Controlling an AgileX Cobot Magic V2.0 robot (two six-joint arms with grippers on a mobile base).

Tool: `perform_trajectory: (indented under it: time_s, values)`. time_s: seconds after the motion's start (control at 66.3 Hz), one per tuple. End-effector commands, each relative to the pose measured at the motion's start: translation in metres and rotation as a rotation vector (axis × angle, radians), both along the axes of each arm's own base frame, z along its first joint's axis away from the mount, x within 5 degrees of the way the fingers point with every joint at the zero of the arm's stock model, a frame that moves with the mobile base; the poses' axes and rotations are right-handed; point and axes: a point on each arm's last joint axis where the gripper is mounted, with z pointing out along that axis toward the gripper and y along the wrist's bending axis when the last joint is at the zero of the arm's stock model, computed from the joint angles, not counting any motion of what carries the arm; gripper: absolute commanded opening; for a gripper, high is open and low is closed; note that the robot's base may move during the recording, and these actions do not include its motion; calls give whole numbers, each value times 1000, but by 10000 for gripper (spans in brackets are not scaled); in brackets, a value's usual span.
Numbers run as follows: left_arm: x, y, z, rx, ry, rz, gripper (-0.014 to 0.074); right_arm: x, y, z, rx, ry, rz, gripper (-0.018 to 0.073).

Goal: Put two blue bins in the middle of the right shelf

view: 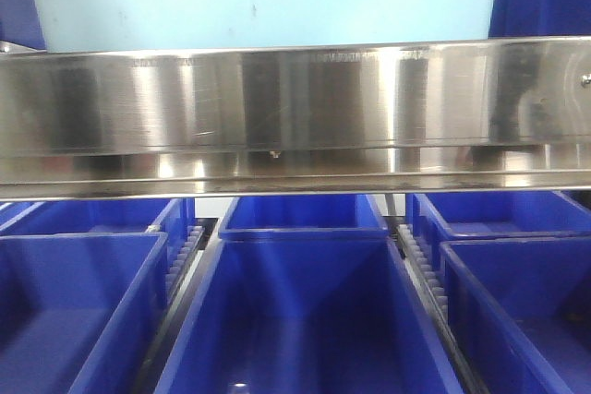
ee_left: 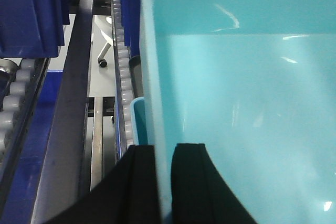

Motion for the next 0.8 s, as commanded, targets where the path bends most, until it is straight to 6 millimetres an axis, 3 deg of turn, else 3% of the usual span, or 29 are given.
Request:
perform_trajectory:
  time_s: [0.0,0.075,0.196,0.423,0.528,0.785]
  values:
    - [-1,6,5,31,-25,8,74,0,-3,1,-35,-12,0,172]
    - [-1,6,7,30,-30,9,201,0,-3,-1,-22,10,-3,361]
    - [-5,8,16,26,-39,16,349,-3,-3,0,3,38,-8,410]
    - [-9,17,38,70,160,109,317,-12,0,19,77,270,-21,336]
    - [-8,17,46,56,336,149,317,-15,3,28,91,412,-8,320]
    - [6,4,45,83,570,77,317,-3,10,15,56,641,1,320]
